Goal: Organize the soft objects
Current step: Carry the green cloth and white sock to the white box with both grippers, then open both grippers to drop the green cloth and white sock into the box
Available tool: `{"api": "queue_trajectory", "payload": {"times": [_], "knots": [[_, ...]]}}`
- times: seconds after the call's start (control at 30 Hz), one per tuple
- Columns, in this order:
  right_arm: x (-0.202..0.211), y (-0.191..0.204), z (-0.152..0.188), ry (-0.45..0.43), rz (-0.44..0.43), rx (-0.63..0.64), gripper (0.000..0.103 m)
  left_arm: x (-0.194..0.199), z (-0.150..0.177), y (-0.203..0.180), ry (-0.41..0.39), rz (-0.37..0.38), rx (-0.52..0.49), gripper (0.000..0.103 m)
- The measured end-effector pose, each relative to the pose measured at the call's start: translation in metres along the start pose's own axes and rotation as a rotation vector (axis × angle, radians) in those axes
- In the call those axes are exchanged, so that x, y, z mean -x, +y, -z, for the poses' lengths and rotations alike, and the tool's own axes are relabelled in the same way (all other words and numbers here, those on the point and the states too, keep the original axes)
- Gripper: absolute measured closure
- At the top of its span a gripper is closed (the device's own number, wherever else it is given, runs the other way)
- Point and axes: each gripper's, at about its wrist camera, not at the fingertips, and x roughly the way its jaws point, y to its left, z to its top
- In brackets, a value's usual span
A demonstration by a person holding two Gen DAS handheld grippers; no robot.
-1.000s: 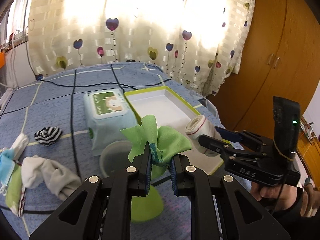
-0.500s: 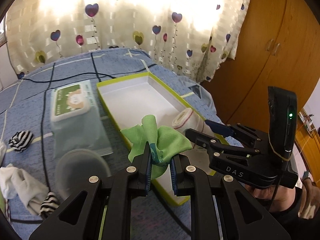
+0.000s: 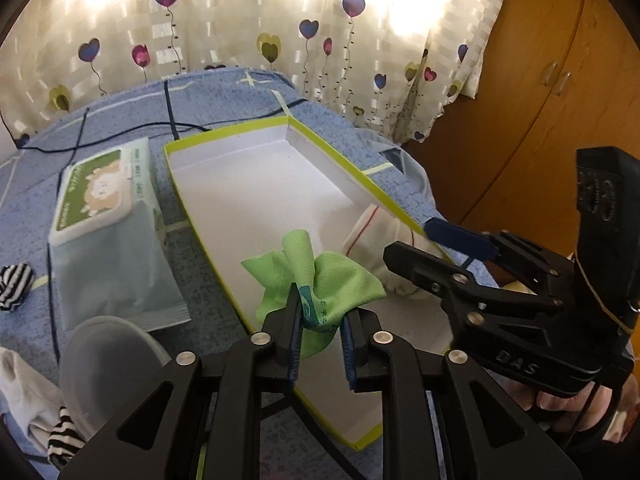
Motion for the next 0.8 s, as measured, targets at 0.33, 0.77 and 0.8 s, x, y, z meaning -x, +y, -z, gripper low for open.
{"api": "queue_trajectory", "payload": {"times": [0.33,0.77,0.8], "knots": [[0.022,0.003,0.002,-0.045,0.002,-0.003,0.040,0.009,0.001,-0.002,-0.018,0.009,-0.013,0.076],[0.052,0.023,0.005,-0.096,-0.010,0.013,0.032,0.060,0.013,-0.002,-0.114,0.033,0.003,0.076],[0.055,0.027,0.005,-0.099,-0.015,0.019,0.032,0.064,0.015,-0.001,-0.121,0.034,0.007,0.076]]}}
